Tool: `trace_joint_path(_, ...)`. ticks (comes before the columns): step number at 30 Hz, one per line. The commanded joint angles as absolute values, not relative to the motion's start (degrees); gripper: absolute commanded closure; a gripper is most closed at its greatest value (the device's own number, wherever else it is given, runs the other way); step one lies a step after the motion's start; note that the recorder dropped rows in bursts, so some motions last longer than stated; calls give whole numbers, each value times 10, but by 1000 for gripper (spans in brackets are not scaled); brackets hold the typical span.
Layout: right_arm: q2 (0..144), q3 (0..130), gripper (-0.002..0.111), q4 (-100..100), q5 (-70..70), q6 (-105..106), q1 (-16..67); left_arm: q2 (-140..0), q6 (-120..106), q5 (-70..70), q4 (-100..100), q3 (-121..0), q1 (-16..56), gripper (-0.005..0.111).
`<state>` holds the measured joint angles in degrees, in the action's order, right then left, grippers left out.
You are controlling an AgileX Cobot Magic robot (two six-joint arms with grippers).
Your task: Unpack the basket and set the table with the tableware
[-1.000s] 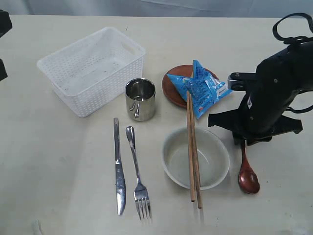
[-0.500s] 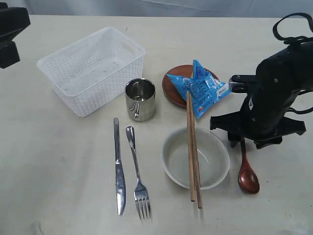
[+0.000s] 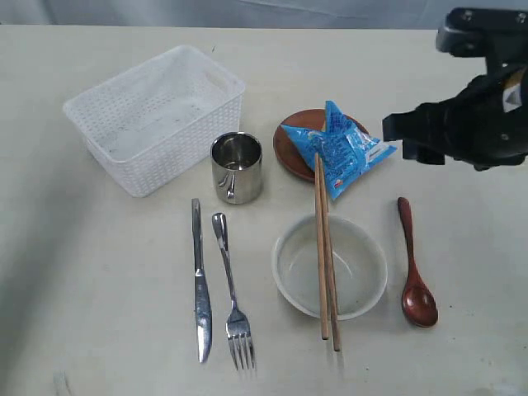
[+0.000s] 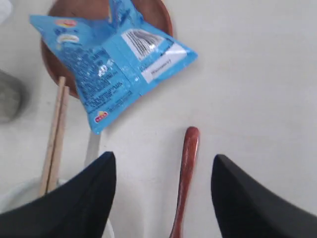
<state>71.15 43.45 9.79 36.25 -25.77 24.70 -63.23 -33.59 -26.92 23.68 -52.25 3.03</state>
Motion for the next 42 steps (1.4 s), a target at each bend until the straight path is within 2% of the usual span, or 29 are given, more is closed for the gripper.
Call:
trace_joint_path(1, 600, 436, 54, 91, 364, -207, 268, -755, -183, -586, 66, -639, 12, 107)
trace_joint_path(4, 545, 436, 54, 85, 362, -205, 276, -810, -174, -676, 170, -637, 47, 107)
trace_joint_path(8, 516, 436, 54, 76, 364, -201, 276, -808, -64, -561, 185, -549, 150, 107)
trace_joint_path(12, 504, 435, 54, 76, 381, -194, 276, -787, 40, -435, 182, -467, 281, 107)
trace_joint_path(15, 503, 435, 54, 76, 391, -190, 276, -764, 150, -338, 180, -425, 347, 106)
trace_joint_path(19, 503, 430, 54, 76, 395, -190, 276, -739, 235, -267, 190, -406, 402, 106)
trace_joint_path(24, 503, 424, 54, 76, 393, -190, 276, -733, 200, -220, 237, -406, 413, 106)
trace_joint_path(27, 503, 425, 54, 70, 393, -190, 276, -735, 197, -238, 241, -406, 413, 106)
trace_joint_path(31, 503, 425, 54, 52, 393, -181, 276, -758, 205, -344, 180, -435, 434, 106)
trace_joint_path(36, 503, 425, 54, 45, 394, -177, 276, -786, 449, -401, -94, -475, 527, 107)
trace_joint_path(39, 503, 425, 54, 45, 394, -177, 276, -814, 512, -466, -185, -492, 592, 107)
trace_joint_path(42, 503, 425, 54, 43, 396, -177, 276, -842, 593, -454, -240, -495, 652, 107)
